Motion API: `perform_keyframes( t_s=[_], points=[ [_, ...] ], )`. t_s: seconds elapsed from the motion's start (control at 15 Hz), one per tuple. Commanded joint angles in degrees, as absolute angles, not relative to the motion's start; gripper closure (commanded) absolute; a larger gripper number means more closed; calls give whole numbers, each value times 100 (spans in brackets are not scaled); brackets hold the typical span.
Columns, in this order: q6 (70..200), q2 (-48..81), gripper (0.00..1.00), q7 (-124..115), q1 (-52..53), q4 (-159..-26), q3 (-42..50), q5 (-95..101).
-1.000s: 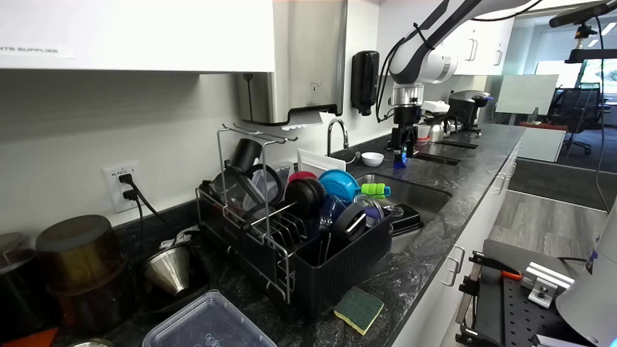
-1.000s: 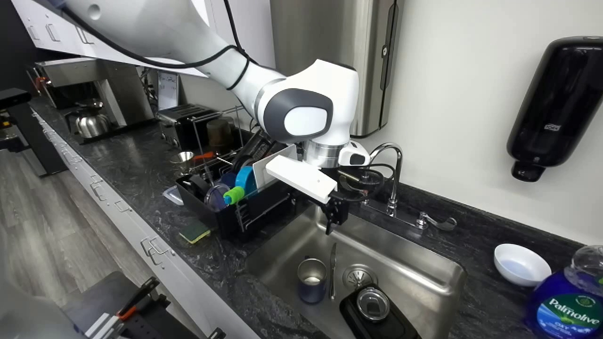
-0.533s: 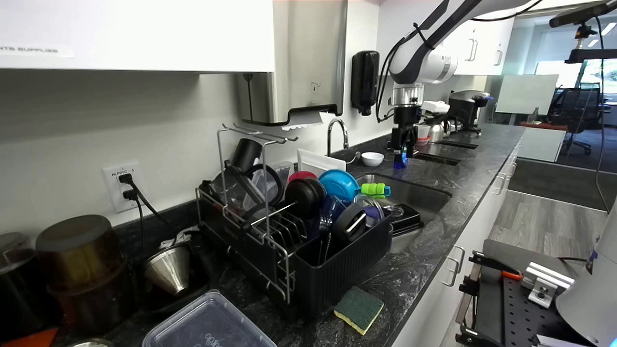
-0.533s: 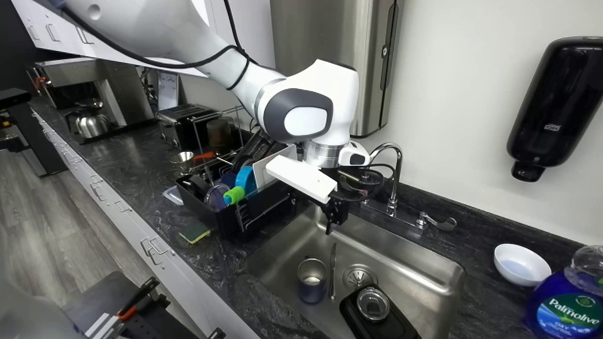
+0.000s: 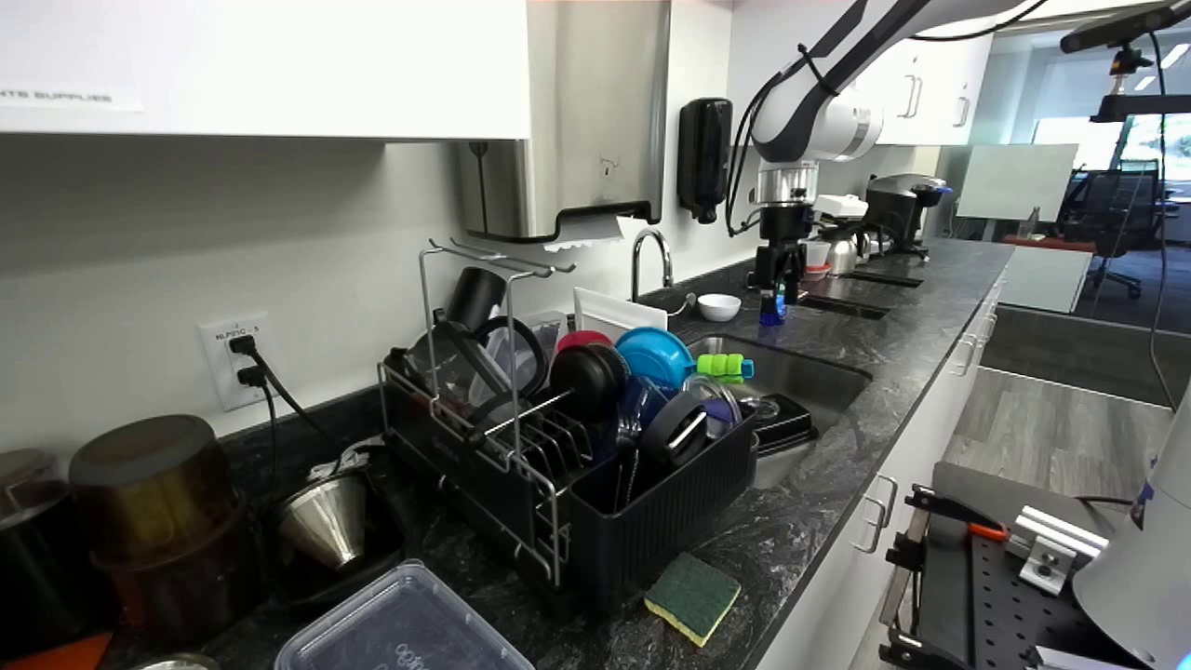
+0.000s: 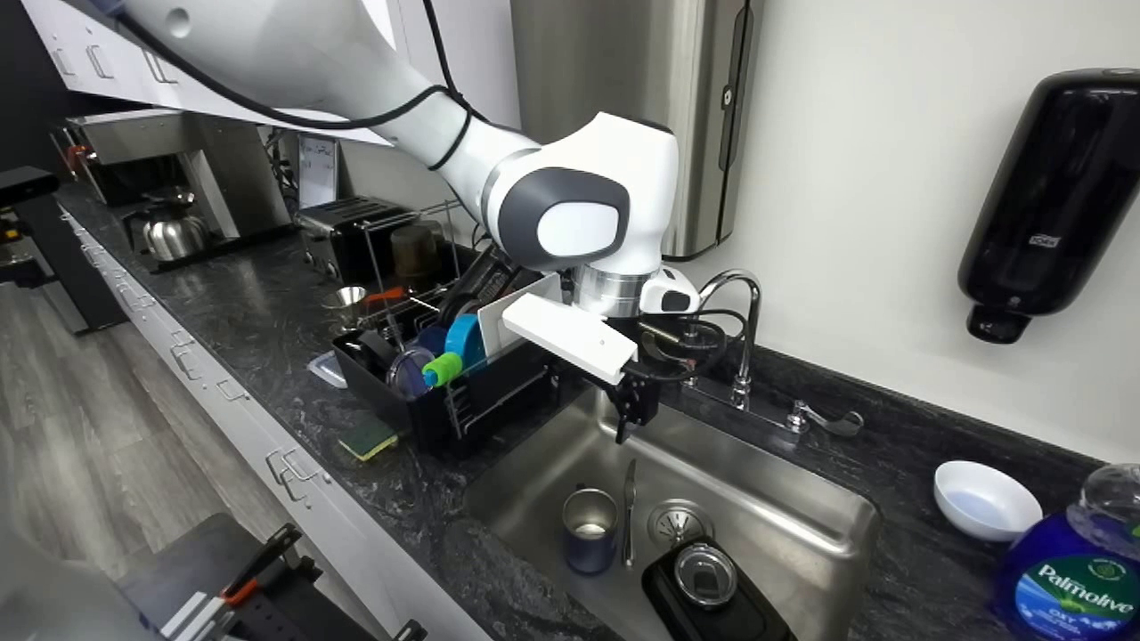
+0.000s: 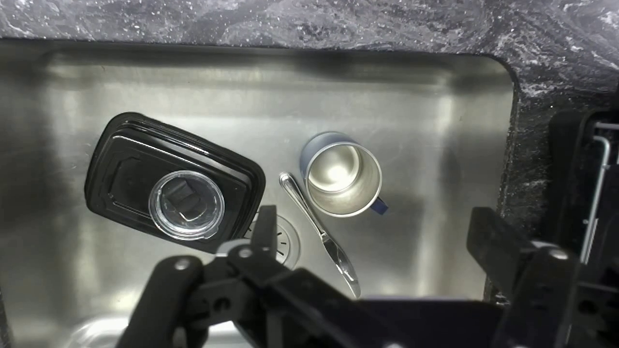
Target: Cover the mug in the sink with a lid
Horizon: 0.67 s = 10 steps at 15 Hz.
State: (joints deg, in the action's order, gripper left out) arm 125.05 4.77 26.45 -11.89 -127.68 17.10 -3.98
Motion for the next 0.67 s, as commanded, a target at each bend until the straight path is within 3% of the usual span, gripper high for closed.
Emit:
perform_keyframes(
  t_s=[0.0, 0.6],
  points=[
    [12494, 471, 0, 2630, -1331, -12762, 1565, -380],
    [12593, 645, 0, 2642, -1219, -12584, 1364, -623]
  ],
)
